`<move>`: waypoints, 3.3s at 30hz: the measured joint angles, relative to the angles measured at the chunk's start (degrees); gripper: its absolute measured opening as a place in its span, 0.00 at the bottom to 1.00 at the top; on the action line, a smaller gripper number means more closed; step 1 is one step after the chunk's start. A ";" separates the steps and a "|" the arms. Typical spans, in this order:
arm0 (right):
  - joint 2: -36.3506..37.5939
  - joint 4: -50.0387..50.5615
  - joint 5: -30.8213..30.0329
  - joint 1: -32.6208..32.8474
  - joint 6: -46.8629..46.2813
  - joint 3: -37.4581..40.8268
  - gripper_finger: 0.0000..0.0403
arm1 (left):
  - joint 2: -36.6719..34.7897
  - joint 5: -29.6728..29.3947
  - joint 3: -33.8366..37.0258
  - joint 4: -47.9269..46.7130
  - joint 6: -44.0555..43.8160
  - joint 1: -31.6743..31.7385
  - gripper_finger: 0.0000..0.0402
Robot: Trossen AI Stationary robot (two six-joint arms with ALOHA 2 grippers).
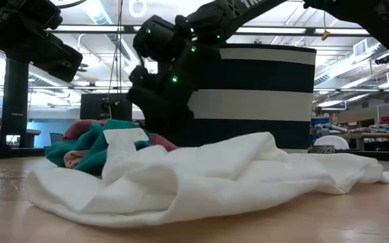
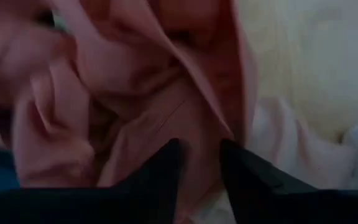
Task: Sort clothes
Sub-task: Put the light orange underwear into the blue bin
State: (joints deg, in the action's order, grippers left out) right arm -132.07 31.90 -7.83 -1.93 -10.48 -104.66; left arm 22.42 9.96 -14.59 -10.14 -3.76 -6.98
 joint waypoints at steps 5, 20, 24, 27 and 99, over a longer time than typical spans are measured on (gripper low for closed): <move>0.00 2.50 0.02 0.67 -1.97 0.65 0.03 | 0.01 0.00 0.00 0.05 -3.24 0.00 0.17; 12.66 12.18 -11.88 8.00 -13.27 0.80 0.00 | 0.01 -0.02 -0.04 0.60 -4.36 0.00 0.17; 18.44 11.98 -16.47 10.51 -14.07 0.76 0.00 | 0.01 -0.40 -0.04 0.60 -3.97 0.00 0.17; 22.02 11.93 -18.00 11.74 -14.08 0.74 0.00 | 0.03 -1.05 -0.04 0.73 -4.03 0.00 0.17; 38.42 -22.78 -6.93 10.87 -27.22 42.45 0.41 | 0.02 -3.96 -0.04 5.98 -4.43 0.01 0.17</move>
State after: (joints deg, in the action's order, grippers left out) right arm -93.65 9.12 -14.76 8.93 -37.70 -62.21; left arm 22.44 5.99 -14.63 -4.16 -8.19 -6.98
